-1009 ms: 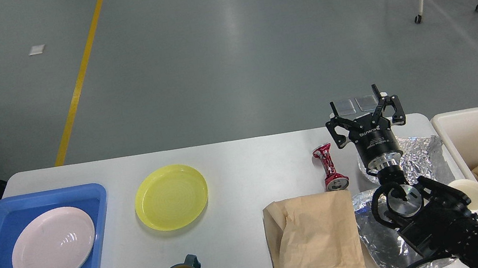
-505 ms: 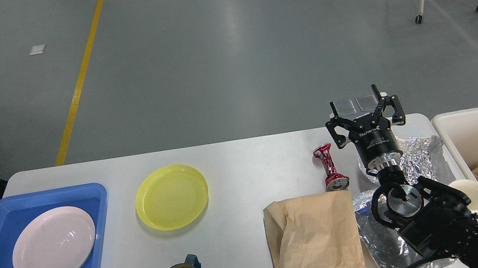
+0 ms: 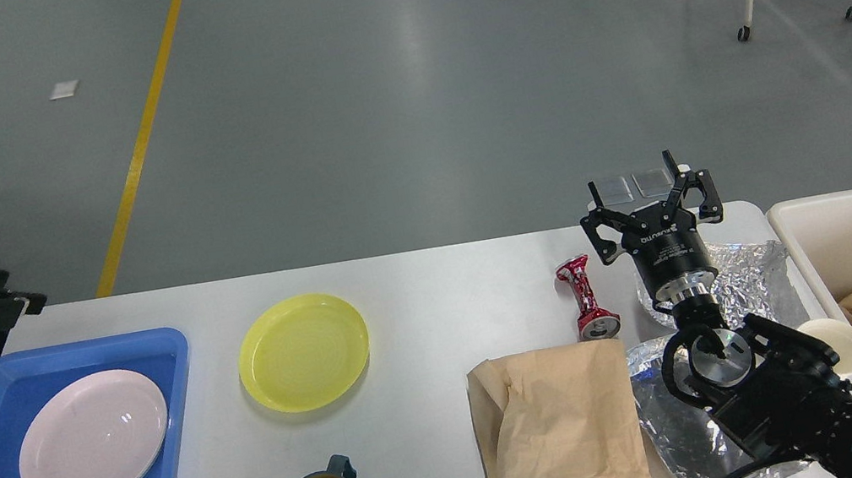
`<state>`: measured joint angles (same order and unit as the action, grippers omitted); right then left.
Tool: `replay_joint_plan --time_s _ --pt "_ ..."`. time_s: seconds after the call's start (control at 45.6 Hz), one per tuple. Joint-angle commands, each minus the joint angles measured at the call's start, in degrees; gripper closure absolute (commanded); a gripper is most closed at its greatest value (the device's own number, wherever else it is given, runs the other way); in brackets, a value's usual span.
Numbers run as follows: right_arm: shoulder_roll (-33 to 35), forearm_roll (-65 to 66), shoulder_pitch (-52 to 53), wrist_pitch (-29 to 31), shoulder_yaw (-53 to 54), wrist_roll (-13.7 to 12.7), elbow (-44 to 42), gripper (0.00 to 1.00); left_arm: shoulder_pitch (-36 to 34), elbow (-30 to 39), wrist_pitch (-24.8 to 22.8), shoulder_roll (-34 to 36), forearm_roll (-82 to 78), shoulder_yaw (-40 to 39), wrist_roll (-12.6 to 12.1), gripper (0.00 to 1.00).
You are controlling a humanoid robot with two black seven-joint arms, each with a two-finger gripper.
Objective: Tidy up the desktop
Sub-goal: 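Release the pink mug and raise the left gripper, then reach the left gripper to the dark green mug and grasp it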
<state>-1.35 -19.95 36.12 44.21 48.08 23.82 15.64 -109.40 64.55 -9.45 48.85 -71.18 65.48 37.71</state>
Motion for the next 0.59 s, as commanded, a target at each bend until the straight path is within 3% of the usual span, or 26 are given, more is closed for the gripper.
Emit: replay_joint_plan --time_s 0.0,0.197,0.417,0.57 --pt "-0.06 0.0 0.0 0.0 0.0 0.0 0.0 0.0 -2.05 7.51 -1.01 -5.86 5.43 0.17 -2.64 0.41" --pt "0.03 0.0 0.0 0.0 0.0 0.0 0.0 0.0 2.69 13.84 -0.75 -14.57 10.37 -0.35 -8.18 0.41" --pt "0.03 0.0 0.0 0.0 0.0 0.0 0.09 0.0 13.51 14.2 -0.31 -19.41 9.31 -5.62 -15.64 0.41" --pt "-0.06 0.0 -0.09 0.0 0.0 0.0 0.09 0.0 13.69 16.04 -0.83 -18.8 7.46 -6.68 -16.97 0.41"
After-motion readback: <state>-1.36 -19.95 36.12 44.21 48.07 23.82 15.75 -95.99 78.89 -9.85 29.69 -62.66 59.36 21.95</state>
